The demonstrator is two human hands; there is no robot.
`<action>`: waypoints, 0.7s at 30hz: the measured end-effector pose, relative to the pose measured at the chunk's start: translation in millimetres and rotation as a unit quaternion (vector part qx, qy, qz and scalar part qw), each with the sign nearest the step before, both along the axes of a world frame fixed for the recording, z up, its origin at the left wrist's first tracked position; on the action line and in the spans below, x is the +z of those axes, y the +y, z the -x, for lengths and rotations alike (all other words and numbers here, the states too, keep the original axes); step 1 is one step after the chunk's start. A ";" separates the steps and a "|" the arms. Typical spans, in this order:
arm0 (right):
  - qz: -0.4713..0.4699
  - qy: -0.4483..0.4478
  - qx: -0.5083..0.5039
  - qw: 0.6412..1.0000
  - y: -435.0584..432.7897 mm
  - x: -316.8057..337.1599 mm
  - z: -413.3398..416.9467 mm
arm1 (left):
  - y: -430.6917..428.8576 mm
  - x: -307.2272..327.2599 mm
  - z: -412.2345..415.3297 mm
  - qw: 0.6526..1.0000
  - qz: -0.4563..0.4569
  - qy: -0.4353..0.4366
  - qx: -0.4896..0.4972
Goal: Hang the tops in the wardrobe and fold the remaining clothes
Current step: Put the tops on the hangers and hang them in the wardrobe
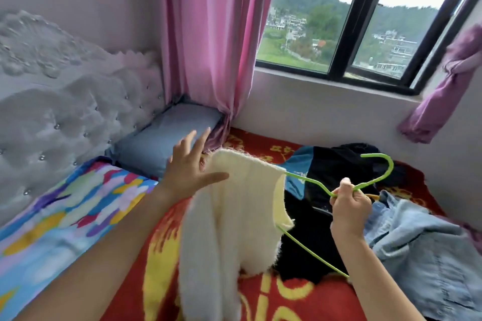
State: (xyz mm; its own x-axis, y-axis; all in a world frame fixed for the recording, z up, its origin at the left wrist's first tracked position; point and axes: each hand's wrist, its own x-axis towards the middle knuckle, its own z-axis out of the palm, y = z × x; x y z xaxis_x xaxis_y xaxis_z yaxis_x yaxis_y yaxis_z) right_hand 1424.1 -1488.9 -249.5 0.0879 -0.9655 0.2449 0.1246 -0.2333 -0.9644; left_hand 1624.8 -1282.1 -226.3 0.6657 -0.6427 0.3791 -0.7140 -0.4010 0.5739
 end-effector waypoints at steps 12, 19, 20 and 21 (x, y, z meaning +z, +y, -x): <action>0.076 0.024 -0.062 0.995 -12.3 24.8 13.6 | -15.5 51.0 -8.5 0.961 0.245 0.045 -0.119; -0.004 -0.013 -0.085 0.996 1.4 38.5 11.5 | -28.6 102.5 -5.5 0.960 0.166 0.004 -0.224; -0.033 -0.014 -0.087 0.996 3.1 36.7 11.3 | -27.4 104.0 -11.4 0.965 0.145 0.004 -0.220; -0.031 -0.003 -0.086 0.996 5.8 34.1 10.6 | -26.8 104.9 -16.0 0.969 0.126 -0.001 -0.210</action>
